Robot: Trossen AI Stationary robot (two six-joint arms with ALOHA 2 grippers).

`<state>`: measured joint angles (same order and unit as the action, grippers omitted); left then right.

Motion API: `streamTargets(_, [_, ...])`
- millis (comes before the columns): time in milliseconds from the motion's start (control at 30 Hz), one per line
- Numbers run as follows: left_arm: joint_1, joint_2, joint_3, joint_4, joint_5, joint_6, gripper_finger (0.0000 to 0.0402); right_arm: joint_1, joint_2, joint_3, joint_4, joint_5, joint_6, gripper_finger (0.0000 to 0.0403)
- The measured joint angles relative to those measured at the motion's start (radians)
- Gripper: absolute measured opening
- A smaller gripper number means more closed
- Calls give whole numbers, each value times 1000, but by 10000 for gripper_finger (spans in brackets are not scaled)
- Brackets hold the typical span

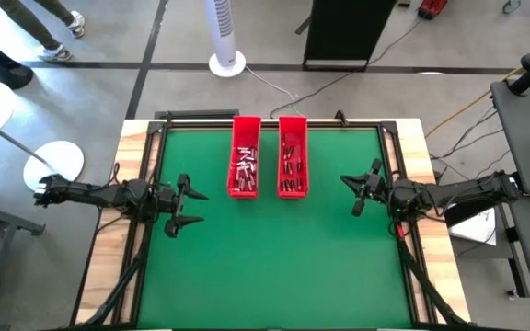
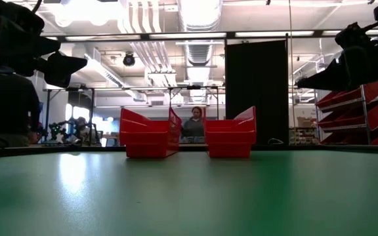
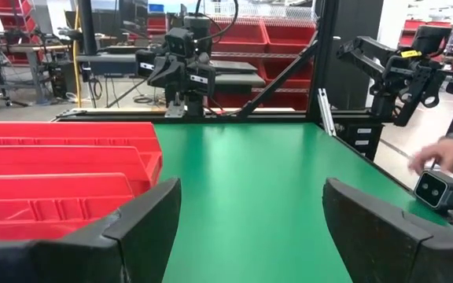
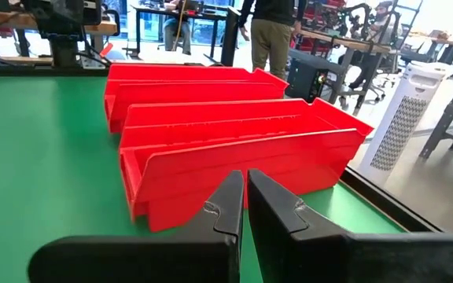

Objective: Sort batteries
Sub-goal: Return to Home Position

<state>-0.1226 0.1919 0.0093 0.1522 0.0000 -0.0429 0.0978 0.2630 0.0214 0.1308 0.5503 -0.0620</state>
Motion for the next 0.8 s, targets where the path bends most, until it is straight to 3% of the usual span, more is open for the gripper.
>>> streamTargets(800, [0, 10, 0, 0, 0, 0, 287, 0, 0, 1, 0, 0, 0, 12])
